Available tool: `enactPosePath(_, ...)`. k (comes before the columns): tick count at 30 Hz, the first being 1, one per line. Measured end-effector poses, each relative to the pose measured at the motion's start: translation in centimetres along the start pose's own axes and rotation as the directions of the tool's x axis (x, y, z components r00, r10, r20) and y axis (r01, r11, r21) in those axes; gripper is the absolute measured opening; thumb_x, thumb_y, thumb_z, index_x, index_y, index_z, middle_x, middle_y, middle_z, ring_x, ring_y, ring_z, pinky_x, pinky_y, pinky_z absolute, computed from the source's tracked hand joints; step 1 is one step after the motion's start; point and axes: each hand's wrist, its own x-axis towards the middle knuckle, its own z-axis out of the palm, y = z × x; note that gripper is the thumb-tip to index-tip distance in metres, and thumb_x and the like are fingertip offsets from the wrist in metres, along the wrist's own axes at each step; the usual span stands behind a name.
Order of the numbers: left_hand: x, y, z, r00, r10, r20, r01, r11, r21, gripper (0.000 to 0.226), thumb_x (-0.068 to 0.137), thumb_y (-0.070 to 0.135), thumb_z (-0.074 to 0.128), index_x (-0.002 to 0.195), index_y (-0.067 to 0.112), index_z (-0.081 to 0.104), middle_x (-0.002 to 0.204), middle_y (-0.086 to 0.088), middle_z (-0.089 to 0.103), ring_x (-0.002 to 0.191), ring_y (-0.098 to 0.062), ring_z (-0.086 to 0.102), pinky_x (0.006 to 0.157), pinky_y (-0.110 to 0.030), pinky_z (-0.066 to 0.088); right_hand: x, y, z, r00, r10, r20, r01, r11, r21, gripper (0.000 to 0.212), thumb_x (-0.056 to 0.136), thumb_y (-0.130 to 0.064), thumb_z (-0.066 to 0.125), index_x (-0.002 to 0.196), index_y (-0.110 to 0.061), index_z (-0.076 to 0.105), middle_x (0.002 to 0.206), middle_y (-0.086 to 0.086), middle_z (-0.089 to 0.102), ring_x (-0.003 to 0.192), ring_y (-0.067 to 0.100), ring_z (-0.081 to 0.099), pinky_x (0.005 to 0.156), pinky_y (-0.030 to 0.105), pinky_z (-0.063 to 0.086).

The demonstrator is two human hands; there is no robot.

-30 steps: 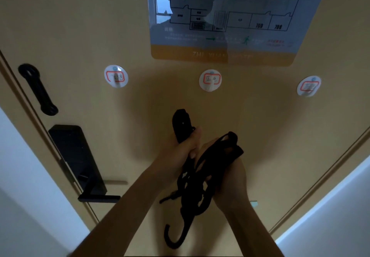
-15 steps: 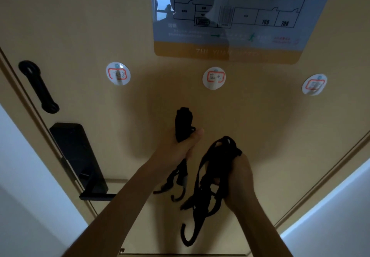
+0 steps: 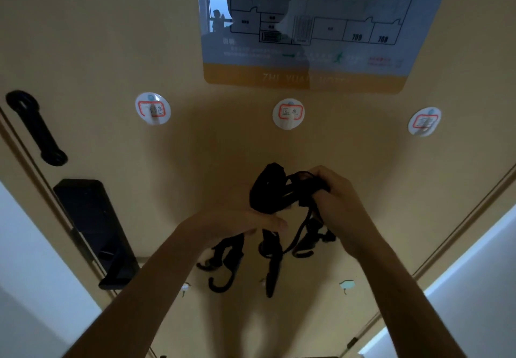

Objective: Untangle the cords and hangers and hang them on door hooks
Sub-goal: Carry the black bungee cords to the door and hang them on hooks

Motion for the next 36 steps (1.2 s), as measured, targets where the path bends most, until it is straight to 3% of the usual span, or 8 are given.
enactPosePath(6, 0.4, 1.3, -2.8, 0.988, -0.033, -0.148, 0.051, 0.992, 0.117, 0.032, 0.081, 0.017, 0.071, 0.056, 0.013, 0.051, 0.039, 0.009, 0.040, 0.035, -0.006, 0.033, 0.045, -0.021, 0.028, 0.9, -1.1, -4.2, 0.900, 0.117, 0.419, 0.100, 0.882, -0.461, 0.025, 0.075, -0.039, 0.074, 0.097, -0.029, 0.065, 0.088, -0.009, 0.067, 0.082, 0.011, 0.063, 0.078, 0.027, 0.048)
enactPosePath(9, 0.5, 1.9, -3.1, 0.990, -0.025, -0.141, 0.050, 0.983, 0.178, 0.020, 0.080, 0.016, 0.071, 0.065, 0.007, 0.062, 0.045, 0.009, 0.050, 0.040, -0.008, 0.040, 0.045, -0.019, 0.030, 1.3, -2.0, -4.8, 0.821, 0.185, 0.540, 0.203, 0.789, -0.579, 0.036, 0.074, -0.035, 0.077, 0.107, -0.029, 0.064, 0.090, -0.013, 0.066, 0.086, 0.006, 0.062, 0.082, 0.024, 0.048)
enactPosePath(12, 0.5, 2.1, -3.0, 0.996, -0.018, -0.082, 0.030, 0.988, 0.148, 0.016, 0.075, 0.023, 0.073, 0.081, 0.009, 0.071, 0.069, -0.011, 0.062, 0.053, -0.016, 0.043, 0.050, -0.024, 0.032, 2.0, -2.7, -4.9, 0.846, 0.091, 0.525, 0.296, 0.739, -0.605, 0.021, 0.080, -0.036, 0.071, 0.092, -0.019, 0.069, 0.066, -0.008, 0.054, 0.055, 0.004, 0.048, 0.056, 0.016, 0.038)
enactPosePath(17, 0.4, 3.1, -2.0, 0.998, 0.028, 0.056, -0.026, 0.999, -0.032, 0.005, 0.079, 0.021, 0.065, 0.080, 0.021, 0.070, 0.093, -0.008, 0.073, 0.042, -0.011, 0.032, 0.044, -0.018, 0.027, 2.7, -3.8, -4.8, 0.919, -0.088, 0.384, 0.214, 0.930, -0.299, 0.031, 0.091, -0.029, 0.057, 0.075, -0.006, 0.069, 0.045, -0.004, 0.053, 0.040, 0.008, 0.044, 0.046, 0.019, 0.037)
enactPosePath(21, 0.5, 4.8, -1.1, 0.997, 0.036, 0.074, -0.028, 0.994, -0.109, 0.011, 0.092, 0.010, 0.052, 0.092, 0.014, 0.062, 0.047, 0.016, 0.062, 0.032, -0.004, 0.026, 0.042, -0.013, 0.022, 3.3, -3.9, -4.5, 0.917, -0.193, 0.349, 0.271, 0.944, -0.191, 0.012, 0.088, -0.010, 0.062, 0.082, -0.003, 0.070, 0.066, 0.010, 0.069, 0.059, 0.024, 0.065, 0.061, 0.032, 0.052)
enactPosePath(25, 1.0, 6.2, -1.0, 0.990, 0.096, 0.102, -0.078, 0.983, -0.167, 0.039, 0.083, 0.020, 0.056, 0.119, 0.003, 0.058, 0.079, 0.004, 0.073, 0.036, -0.001, 0.047, 0.041, -0.014, 0.024, 3.9, -4.4, -4.6, 0.939, -0.191, 0.286, 0.254, 0.946, -0.201, 0.012, 0.079, -0.005, 0.068, 0.075, -0.013, 0.060, 0.065, -0.001, 0.063, 0.061, 0.014, 0.060, 0.061, 0.029, 0.046)
enactPosePath(30, 1.8, 8.1, -1.4, 0.980, 0.157, 0.125, -0.141, 0.982, -0.126, 0.022, 0.079, 0.037, 0.060, 0.093, 0.024, 0.071, 0.088, -0.009, 0.074, 0.065, -0.015, 0.061, 0.037, -0.018, 0.024, 4.4, -6.0, -5.8, 0.928, -0.248, 0.277, 0.349, 0.839, -0.417, 0.030, 0.082, -0.011, 0.067, 0.064, -0.025, 0.047, 0.063, -0.008, 0.052, 0.056, 0.006, 0.050, 0.054, 0.018, 0.037)
enactPosePath(36, 2.3, 11.2, -2.6, 0.988, 0.151, 0.010, -0.151, 0.981, 0.119, 0.046, 0.076, 0.037, 0.067, 0.103, 0.000, 0.063, 0.059, -0.001, 0.058, 0.050, -0.012, 0.050, 0.036, -0.016, 0.029, 5.1, -7.2, -8.8, 0.877, -0.304, 0.372, 0.444, 0.808, -0.386, 0.017, 0.082, -0.017, 0.069, 0.076, -0.011, 0.054, 0.063, -0.005, 0.047, 0.053, 0.004, 0.042, 0.054, 0.019, 0.033)
